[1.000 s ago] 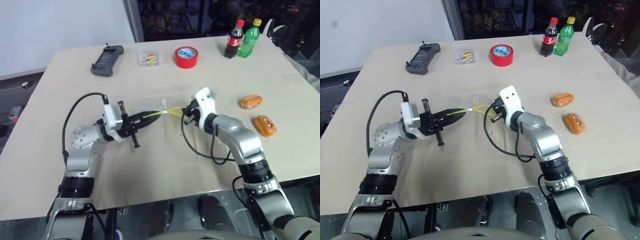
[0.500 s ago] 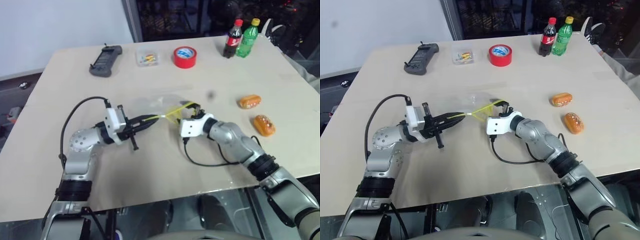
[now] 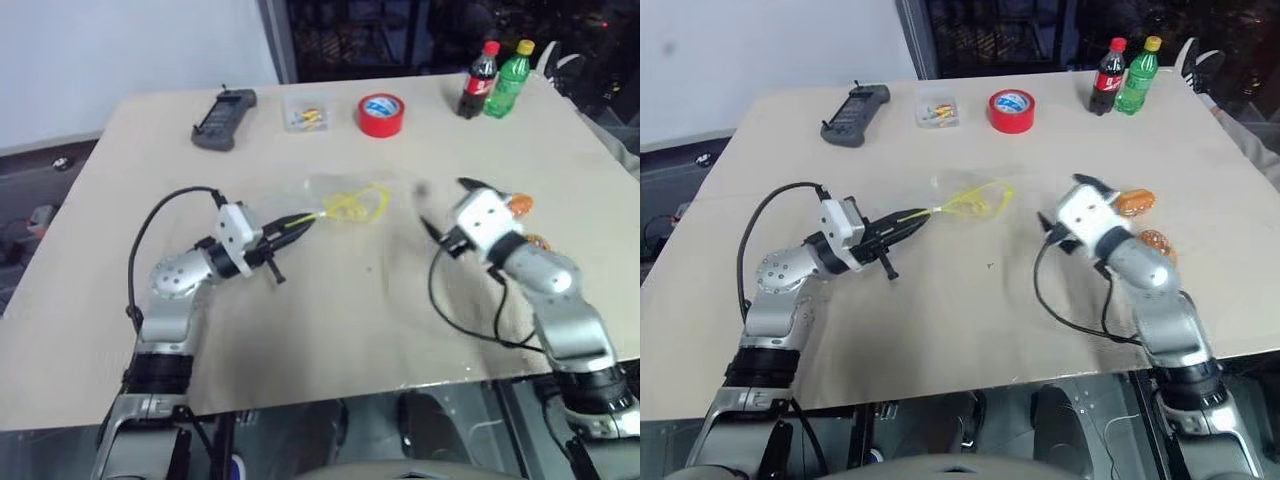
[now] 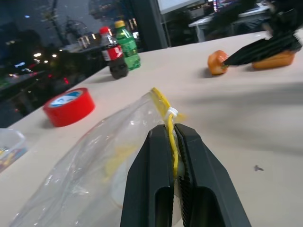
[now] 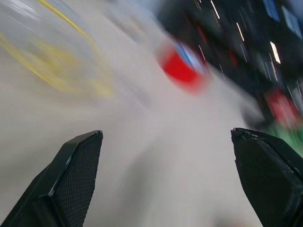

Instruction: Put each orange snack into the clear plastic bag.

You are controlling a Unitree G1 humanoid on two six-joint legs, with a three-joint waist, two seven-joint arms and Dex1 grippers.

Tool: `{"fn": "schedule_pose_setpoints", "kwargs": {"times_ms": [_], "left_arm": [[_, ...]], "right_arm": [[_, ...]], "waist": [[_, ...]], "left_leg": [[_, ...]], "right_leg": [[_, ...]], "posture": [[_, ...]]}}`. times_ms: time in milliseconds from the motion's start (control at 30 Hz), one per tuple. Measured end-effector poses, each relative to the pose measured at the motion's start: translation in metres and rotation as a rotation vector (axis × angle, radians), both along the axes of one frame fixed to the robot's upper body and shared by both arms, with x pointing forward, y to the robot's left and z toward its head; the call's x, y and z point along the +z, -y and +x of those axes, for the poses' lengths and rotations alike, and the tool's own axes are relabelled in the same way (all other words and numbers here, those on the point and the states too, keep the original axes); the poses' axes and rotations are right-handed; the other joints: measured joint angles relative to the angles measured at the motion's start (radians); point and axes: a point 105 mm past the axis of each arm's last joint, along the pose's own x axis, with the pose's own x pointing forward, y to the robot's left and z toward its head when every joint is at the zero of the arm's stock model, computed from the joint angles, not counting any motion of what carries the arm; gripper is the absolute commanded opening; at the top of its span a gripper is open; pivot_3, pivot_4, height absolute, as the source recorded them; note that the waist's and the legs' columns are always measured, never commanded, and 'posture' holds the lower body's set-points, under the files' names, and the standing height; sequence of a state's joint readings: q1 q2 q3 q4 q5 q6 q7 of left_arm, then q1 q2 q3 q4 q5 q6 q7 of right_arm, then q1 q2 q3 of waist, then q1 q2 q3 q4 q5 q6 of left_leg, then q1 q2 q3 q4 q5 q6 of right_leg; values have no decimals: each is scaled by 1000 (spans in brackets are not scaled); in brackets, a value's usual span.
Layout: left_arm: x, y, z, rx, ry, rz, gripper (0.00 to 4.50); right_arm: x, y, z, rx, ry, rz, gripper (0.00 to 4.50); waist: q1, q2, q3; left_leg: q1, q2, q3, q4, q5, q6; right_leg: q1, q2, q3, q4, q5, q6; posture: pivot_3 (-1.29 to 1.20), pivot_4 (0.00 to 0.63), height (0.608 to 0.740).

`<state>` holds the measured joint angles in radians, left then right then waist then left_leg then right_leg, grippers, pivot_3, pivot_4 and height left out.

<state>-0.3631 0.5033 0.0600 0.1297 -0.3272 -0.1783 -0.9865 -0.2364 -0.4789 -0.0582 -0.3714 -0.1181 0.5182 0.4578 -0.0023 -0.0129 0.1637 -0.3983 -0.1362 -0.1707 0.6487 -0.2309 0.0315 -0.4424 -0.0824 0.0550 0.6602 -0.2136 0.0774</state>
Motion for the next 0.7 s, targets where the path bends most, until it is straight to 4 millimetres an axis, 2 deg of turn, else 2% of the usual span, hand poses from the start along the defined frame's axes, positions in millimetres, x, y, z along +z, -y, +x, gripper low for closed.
{"fn": "schedule_pose_setpoints", "kwargs": {"times_ms": [67, 100, 167, 233, 300, 333, 400, 467, 567, 633, 700], "left_arm": [[3, 2, 1, -12, -5, -24, 0], [3, 2, 0, -20, -13, -31, 0], [2, 5, -2, -49, -21, -42, 0], [1, 11, -6, -95, -29, -48, 0], [-2, 14, -9, -130, -37, -42, 0], [-2, 15, -10, -142, -35, -41, 0], [-2, 16, -12, -153, -32, -42, 0], [-1, 16, -12, -160, -25, -40, 0], [-1, 16, -13, -165, -18, -39, 0], [-1, 15, -13, -167, -18, -46, 0], [-2, 15, -13, -170, -19, -45, 0]], "right_arm": [[-23, 52, -13, -207, -125, 2, 4469], [-32, 72, -20, -288, -175, 5, 4469], [-42, 91, -27, -376, -227, 39, 4469], [-51, 102, -30, -423, -263, 66, 4469], [-54, 104, -31, -425, -278, 102, 4469], [-56, 103, -30, -426, -288, 129, 4230], [-59, 102, -30, -421, -303, 188, 3663], [-62, 99, -29, -405, -318, 232, 2653], [-63, 95, -29, -384, -325, 266, 1617], [-62, 89, -30, -331, -326, 305, 1109], [-61, 80, -31, -268, -324, 329, 1109]], "waist": [[12, 0, 0], [14, 0, 0], [6, 1, 0], [-1, 1, 0], [-8, 1, -1], [-10, 1, -1], [-11, 1, -1], [-11, 1, -1], [-10, 1, -1], [-10, 1, -1], [-10, 1, 0]], "left_leg": [[0, 0, 0, 0, 0, 0], [0, 0, 1, 0, 0, 0], [2, 1, 2, 0, -1, 1], [2, 1, 2, 0, -1, 2], [3, 1, 2, 0, -2, 3], [5, 1, 1, 0, -2, 3], [6, 1, 1, 0, -2, 4], [7, 1, 1, 0, -2, 4], [8, 1, 0, 0, -2, 4], [9, 1, 0, 0, -2, 4], [8, 1, -1, 0, -2, 4]], "right_leg": [[1, -1, 0, -1, 0, 0], [0, -1, 0, -1, 0, 0], [1, -2, 1, 0, 0, 0], [1, -3, 1, 0, 0, 0], [3, -3, 1, 0, 0, 0], [4, -3, 1, 0, 0, 0], [6, -3, 0, -1, 0, 0], [8, -3, 0, -2, 0, 0], [10, -3, -1, -3, 0, 0], [10, -3, -1, -3, 0, 0], [10, -3, -2, -3, 0, 0]], "posture": [[0, 150, 740], [0, 150, 740], [0, 150, 740], [0, 150, 740], [0, 150, 740], [0, 150, 740], [0, 150, 740], [0, 150, 740], [0, 150, 740], [0, 150, 740], [0, 150, 740]]}}
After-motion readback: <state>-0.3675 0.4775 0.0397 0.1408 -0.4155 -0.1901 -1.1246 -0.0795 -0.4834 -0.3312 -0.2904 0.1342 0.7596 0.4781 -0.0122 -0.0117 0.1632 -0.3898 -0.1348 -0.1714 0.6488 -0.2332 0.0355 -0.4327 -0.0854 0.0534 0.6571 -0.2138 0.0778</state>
